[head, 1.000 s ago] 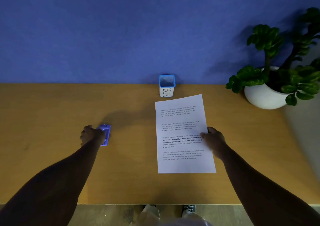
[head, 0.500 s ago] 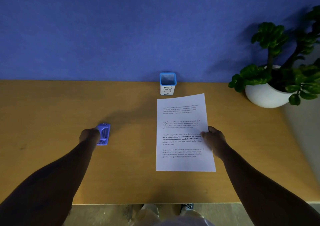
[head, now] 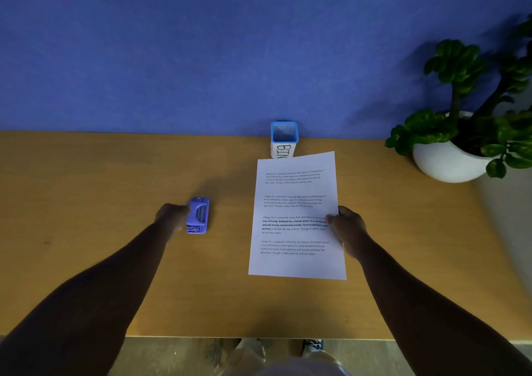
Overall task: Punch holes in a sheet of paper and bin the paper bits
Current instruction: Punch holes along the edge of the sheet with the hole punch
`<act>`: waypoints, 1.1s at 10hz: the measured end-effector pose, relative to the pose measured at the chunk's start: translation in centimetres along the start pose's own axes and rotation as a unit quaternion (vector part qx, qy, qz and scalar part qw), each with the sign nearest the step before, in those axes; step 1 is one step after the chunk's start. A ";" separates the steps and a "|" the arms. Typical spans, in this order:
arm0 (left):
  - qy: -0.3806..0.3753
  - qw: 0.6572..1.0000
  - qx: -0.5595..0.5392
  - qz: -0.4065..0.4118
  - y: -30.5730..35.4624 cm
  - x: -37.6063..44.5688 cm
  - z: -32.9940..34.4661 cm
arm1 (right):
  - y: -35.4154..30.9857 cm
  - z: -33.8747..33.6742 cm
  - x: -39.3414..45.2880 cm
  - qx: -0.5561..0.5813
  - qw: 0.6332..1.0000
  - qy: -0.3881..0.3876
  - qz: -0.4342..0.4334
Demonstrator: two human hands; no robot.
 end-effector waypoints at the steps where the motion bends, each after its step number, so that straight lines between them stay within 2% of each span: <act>1: -0.029 1.000 -0.007 0.007 0.9 -0.7 1.8 | -0.2 0.4 0.0 0.005 1.000 -0.002 -0.005; 3: -0.087 0.996 -0.026 0.008 2.0 -2.4 5.4 | -0.1 0.7 -0.2 0.009 1.000 -0.004 -0.008; 5: -0.106 0.994 -0.006 0.017 2.7 -3.6 7.6 | 0.3 0.7 -0.4 0.011 1.000 -0.002 -0.014; 8: -0.111 0.992 0.042 0.044 3.7 -4.7 9.2 | 0.6 0.4 -0.6 0.011 1.000 -0.001 -0.016; 11: -0.101 0.993 0.043 0.046 4.1 -6.2 9.5 | 0.9 0.3 -0.7 0.002 1.000 0.000 -0.024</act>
Point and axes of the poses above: each hand's wrist, its own x-axis towards the middle knuckle, its own z-axis out of the palm, y = z × x, the point moved 5 cm from there along x, towards the middle knuckle, and after that the axes turned 5 degrees about -y, right-handed, at the moved point
